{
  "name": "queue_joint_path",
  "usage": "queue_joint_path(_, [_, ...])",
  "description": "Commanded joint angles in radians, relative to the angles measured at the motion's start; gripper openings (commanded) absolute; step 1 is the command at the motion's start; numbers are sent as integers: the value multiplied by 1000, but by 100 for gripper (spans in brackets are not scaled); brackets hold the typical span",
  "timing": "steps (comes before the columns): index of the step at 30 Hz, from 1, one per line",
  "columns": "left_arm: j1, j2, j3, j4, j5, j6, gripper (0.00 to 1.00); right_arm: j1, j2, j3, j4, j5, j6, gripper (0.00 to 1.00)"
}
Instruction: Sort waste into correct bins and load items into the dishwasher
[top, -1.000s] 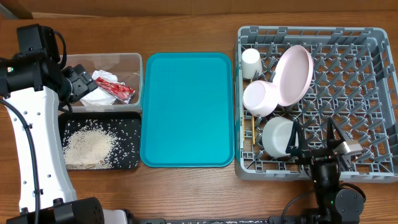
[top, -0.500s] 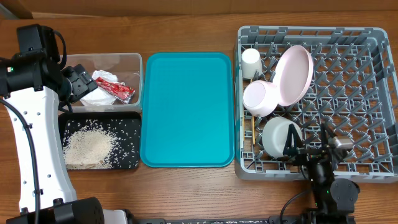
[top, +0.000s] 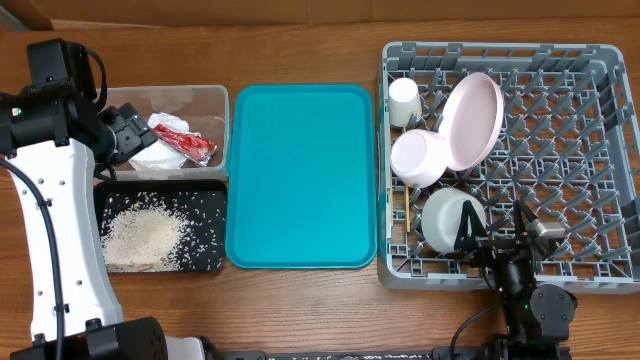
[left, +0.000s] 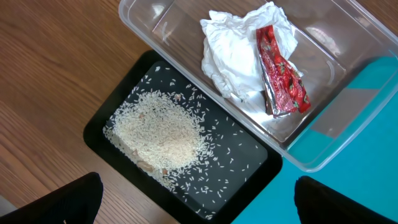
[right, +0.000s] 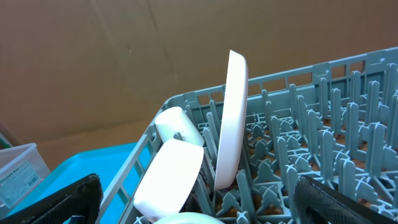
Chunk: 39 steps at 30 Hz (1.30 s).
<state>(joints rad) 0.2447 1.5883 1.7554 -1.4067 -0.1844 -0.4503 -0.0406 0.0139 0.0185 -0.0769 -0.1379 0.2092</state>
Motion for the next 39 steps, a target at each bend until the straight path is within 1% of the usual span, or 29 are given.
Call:
queue_joint_path(1, [2,2,14,0,-6,-3,100,-3,-11,-11,5,10,1,100])
queue_joint_path(10, [3,2,14,0,-6,-2,100,19,-11,-11,3,34,-6,100])
queue_joint_path(14, [3,2,14,0,-6,-2,100,29,-11,-11,7,-19,-133,100])
queue_joint_path(19, [3,2,14,0,-6,-2,100,47,-11,-11,8,-29,-289,100])
queue_joint_path(23, [3,2,14,0,-6,-2,100,47,-11,-11,8,-29,-347,100])
queue_joint_path(39, [3,2,14,0,-6,-3,100,47,-11,-11,8,-28,-341,100])
